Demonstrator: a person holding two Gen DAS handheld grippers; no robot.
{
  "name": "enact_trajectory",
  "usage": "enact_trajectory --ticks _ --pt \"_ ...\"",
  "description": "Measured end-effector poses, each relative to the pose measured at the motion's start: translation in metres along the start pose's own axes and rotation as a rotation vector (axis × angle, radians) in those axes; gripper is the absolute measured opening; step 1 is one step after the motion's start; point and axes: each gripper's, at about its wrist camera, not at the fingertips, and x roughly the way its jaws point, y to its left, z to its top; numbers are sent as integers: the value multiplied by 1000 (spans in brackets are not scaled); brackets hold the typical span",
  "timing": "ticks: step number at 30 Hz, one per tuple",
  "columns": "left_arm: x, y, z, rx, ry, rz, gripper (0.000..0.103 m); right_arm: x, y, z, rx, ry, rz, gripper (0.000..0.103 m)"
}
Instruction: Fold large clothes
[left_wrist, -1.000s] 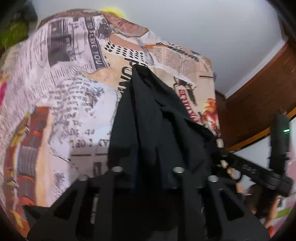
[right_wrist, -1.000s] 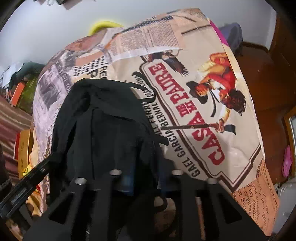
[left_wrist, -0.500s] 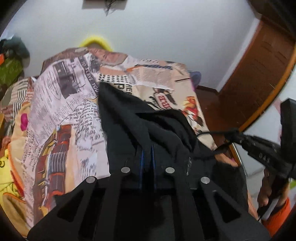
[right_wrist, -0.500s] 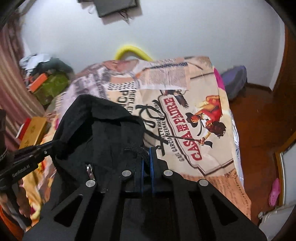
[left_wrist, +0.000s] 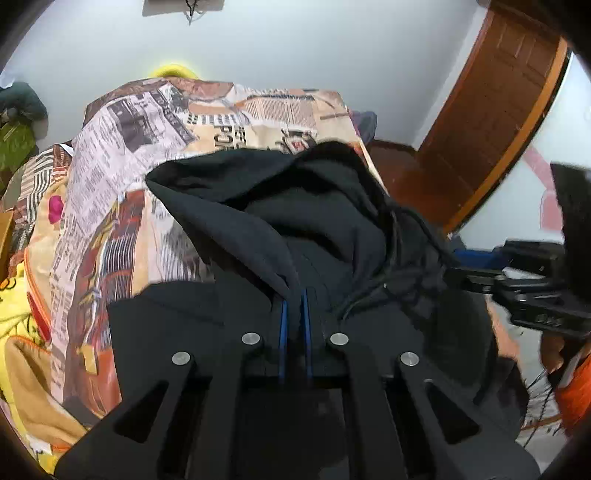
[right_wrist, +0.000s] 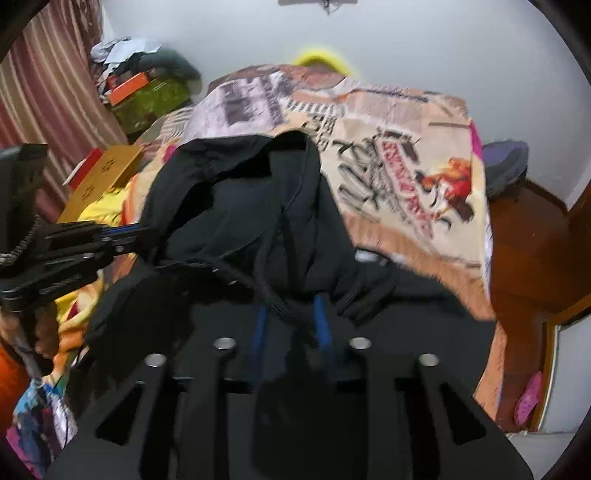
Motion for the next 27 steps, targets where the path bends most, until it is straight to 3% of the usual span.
enact_trajectory --ticks 4,7,14,24,26,27 --pt "2 -8 -24 38 22 23 6 -17 10 -8 -49 -35 -23 51" --pt "4 -8 -35 33 28 20 6 -22 16 -1 -97 -75 -86 52" --pt "13 5 -39 -41 32 -40 6 4 16 39 -61 -89 -96 52" --pt "22 8 -40 14 19 -26 6 71 -5 76 65 -16 -75 52" --pt "21 7 -43 17 17 -22 6 76 -8 76 78 -16 -48 40" --pt "22 7 -43 19 16 -20 6 78 -9 76 77 -9 -34 24"
